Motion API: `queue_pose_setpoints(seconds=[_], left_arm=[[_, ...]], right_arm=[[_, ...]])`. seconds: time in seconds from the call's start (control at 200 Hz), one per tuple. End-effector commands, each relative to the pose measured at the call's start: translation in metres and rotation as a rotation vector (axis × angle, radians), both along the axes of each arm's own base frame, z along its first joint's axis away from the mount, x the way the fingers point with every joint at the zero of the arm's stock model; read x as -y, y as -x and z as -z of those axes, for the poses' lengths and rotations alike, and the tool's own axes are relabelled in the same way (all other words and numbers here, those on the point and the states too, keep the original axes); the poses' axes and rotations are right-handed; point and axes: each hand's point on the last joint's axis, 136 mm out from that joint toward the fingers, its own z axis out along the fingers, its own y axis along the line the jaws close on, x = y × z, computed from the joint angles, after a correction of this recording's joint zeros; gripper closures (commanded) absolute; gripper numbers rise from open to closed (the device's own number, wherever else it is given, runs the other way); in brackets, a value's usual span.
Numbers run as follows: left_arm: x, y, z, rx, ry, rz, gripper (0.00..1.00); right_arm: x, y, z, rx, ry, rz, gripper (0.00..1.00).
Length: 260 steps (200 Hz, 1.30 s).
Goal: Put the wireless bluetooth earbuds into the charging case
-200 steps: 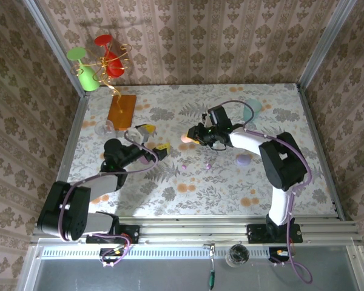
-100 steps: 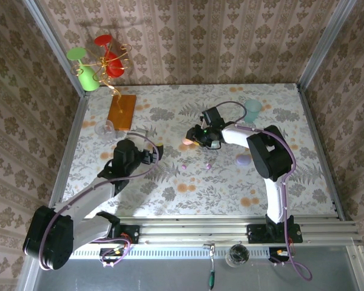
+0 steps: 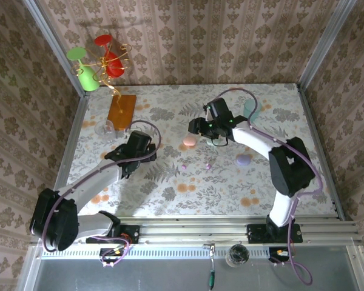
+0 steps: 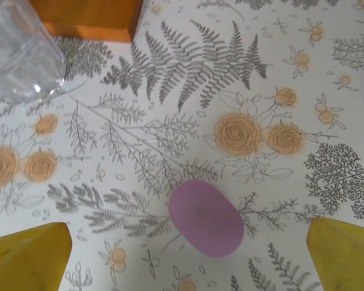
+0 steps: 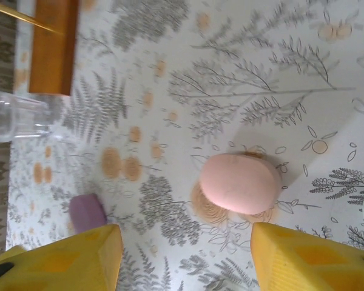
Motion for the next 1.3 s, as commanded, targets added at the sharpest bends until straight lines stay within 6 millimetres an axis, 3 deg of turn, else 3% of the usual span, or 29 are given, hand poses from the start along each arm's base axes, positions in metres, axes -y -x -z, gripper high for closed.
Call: queue_pose_setpoints(seconds=[0.0,0.175,0.425,0.59,0.775,1.295], left_arm=[[-0.01,0.016,0.003,-0.12,-0.009,-0.126,0.0],[0.002,0.011,0.02,-0.141,0.136,-0.271,0.0],[-0.003,0.004,0.039,-0.164,0.2,-0.456,0.14],[0.009,-0.005,0.058,-0.194,0.263,-0.467,0.2],[0.023,-0.016,0.068,-0.222,0.293,-0.435,0.21],[0.018,-0.019,0.088,-0.272,0.265,-0.462,0.43]], right_arm=[[0.013,0.016,-0.007,0.039,0.069,-0.018,0.4],[0.02,0.029,-0.024,0.082,0.078,-0.041,0.41],[0.024,0.036,-0.035,0.11,0.093,-0.069,0.41],[0.023,0.034,-0.036,0.124,0.08,-0.058,0.41],[0.02,0.033,-0.035,0.122,0.067,-0.066,0.41],[0.021,0.035,-0.033,0.109,0.069,-0.072,0.41]])
